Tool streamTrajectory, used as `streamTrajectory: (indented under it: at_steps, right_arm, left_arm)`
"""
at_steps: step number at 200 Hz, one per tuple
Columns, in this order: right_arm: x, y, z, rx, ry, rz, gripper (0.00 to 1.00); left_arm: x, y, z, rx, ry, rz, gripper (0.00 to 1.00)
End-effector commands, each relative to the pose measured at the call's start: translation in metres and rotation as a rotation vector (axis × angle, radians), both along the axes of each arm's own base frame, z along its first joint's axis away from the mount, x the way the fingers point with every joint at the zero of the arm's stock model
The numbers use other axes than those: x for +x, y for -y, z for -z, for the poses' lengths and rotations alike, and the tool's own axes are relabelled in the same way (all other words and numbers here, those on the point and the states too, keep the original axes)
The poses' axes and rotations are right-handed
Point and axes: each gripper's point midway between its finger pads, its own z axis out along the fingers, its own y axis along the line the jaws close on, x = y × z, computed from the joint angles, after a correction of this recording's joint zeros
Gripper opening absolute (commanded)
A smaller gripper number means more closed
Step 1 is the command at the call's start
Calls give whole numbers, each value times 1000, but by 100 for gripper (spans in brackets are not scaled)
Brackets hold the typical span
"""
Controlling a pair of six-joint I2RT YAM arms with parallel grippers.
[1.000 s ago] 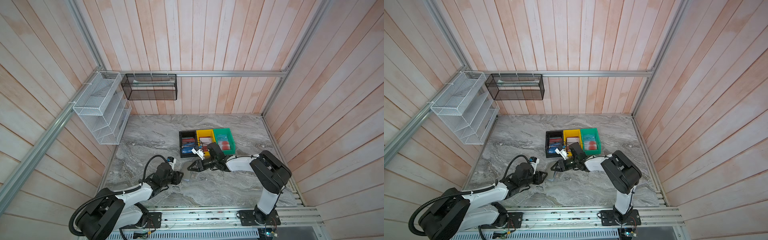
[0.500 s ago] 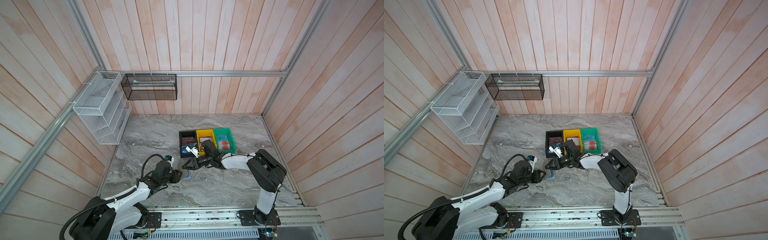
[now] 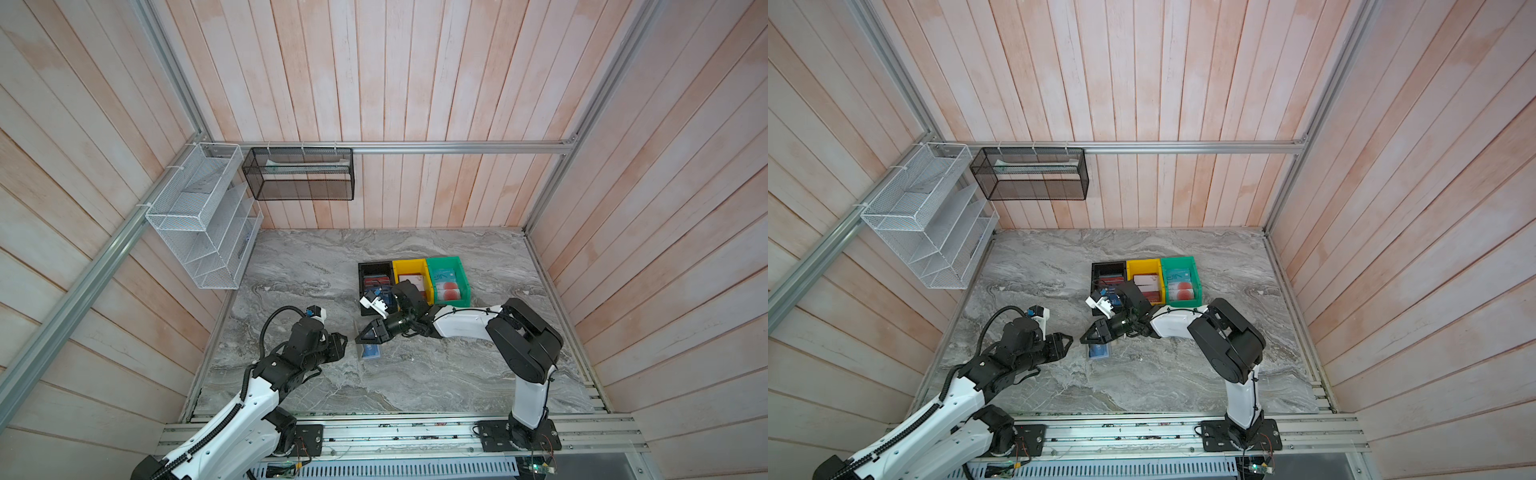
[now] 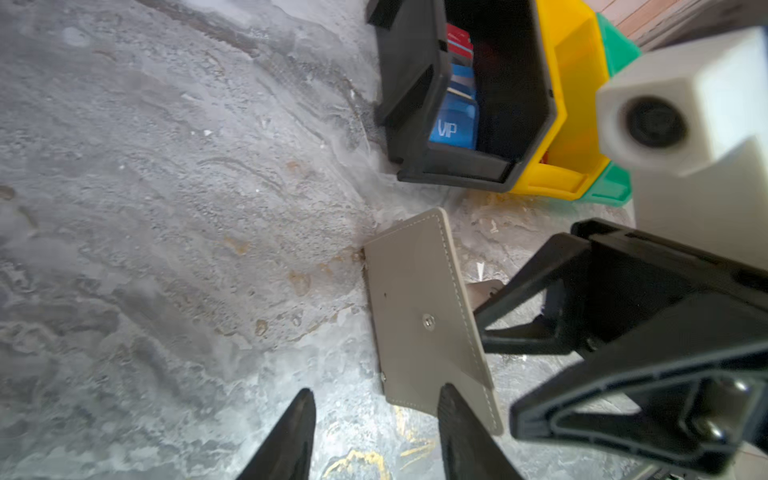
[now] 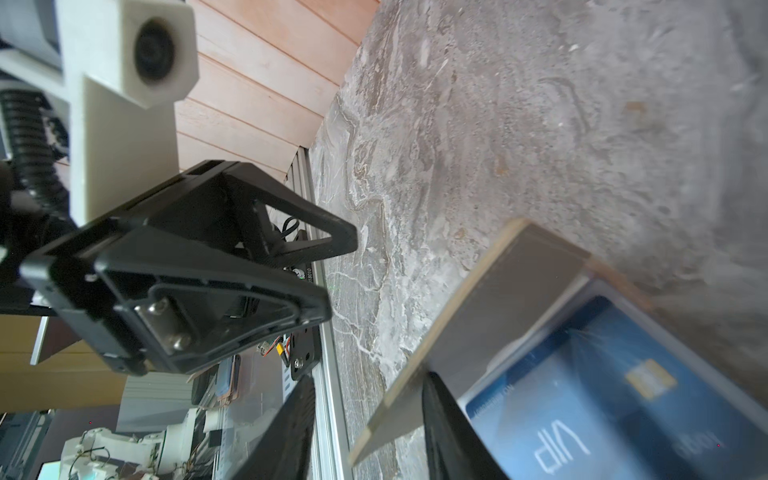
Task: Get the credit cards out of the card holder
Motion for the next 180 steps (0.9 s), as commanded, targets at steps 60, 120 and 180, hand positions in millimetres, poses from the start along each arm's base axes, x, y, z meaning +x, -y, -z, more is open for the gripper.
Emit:
streamTrajectory:
  at_steps: [60,120,180]
  right_arm:
    - [-19,-16,30,-19,-79,-77,34]
    - [-21,-15,57,-61,-121,-73,23]
    - [-23,-14,57,-47,-123,-78,23]
  left_arm:
    - [19,-1,-27,-143,-3,-74,53]
    - [34,15,-27,-271,-3,-22,49]
    - [44,27,-14,-322,-46,13,42]
